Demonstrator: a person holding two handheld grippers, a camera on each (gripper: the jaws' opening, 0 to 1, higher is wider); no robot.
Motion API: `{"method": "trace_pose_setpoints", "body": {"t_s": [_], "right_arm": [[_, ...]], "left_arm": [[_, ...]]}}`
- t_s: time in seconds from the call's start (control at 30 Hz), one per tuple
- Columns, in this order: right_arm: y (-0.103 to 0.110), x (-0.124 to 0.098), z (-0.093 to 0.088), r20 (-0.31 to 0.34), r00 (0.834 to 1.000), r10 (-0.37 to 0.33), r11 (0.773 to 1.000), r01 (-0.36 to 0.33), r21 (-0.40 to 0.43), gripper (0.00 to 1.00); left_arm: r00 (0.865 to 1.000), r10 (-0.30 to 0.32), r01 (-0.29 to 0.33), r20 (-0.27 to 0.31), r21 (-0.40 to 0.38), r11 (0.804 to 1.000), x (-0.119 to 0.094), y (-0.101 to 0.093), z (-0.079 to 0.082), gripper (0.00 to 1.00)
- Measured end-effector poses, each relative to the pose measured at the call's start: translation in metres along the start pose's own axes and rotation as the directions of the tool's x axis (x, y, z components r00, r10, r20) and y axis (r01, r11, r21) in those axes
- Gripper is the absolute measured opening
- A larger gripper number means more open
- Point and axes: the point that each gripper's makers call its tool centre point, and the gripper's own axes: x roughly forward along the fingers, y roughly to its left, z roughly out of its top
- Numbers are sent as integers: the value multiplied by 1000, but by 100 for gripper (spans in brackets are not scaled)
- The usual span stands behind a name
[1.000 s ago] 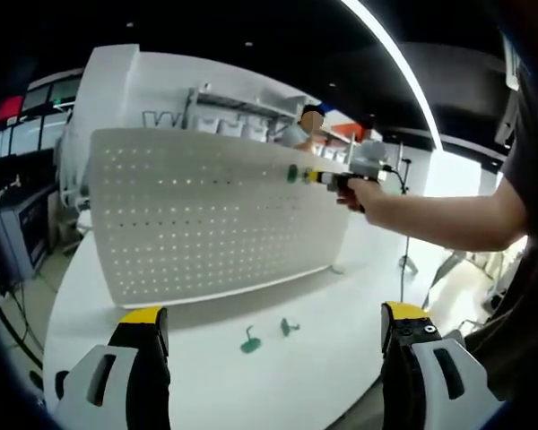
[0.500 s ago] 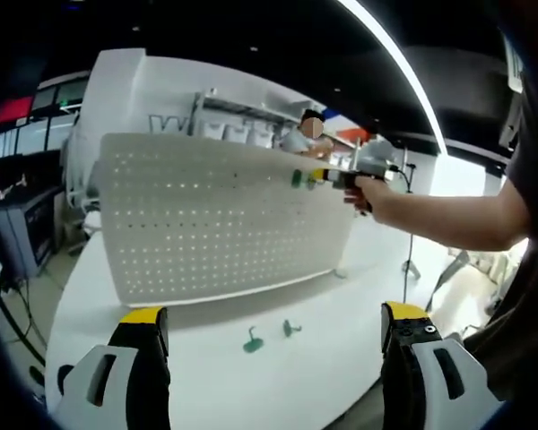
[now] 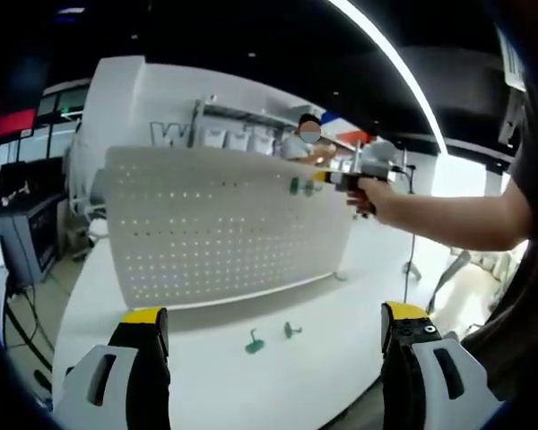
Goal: Insert the hook assembly into the mounting plate slot until the hook locks in place.
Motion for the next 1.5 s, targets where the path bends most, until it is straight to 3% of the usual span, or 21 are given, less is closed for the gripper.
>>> {"method": "trace_pose_setpoints", "body": {"t_s": [0.4, 0.83, 0.97, 1.07, 1.17, 1.5], "right_arm": [[4, -27, -6, -3, 1000, 31, 1000, -31, 1, 19], [19, -73, -62, -100, 990, 102, 994, -97, 46, 22], [25, -90, -76, -121, 986, 110, 993, -105, 49, 24], [31, -103, -99, -170, 978, 122, 992, -126, -9, 25], [35, -112, -112, -192, 973, 125, 992, -122, 27, 25], [65, -164, -134, -235, 959, 159, 987, -156, 28, 33]], "left_arm": [[1000, 21, -21, 17, 13, 1000, -12, -10, 3, 100], [997, 72, -72, 18, -2, 997, -26, -8, -2, 100], [998, 65, -65, 12, -4, 998, -24, -6, -3, 100], [999, 50, -50, 6, -11, 999, -17, -3, -4, 100], [999, 43, -43, 2, -19, 999, -15, -1, -3, 100], [1000, -7, 7, -29, -7, 1000, -16, 0, -9, 100]]}}
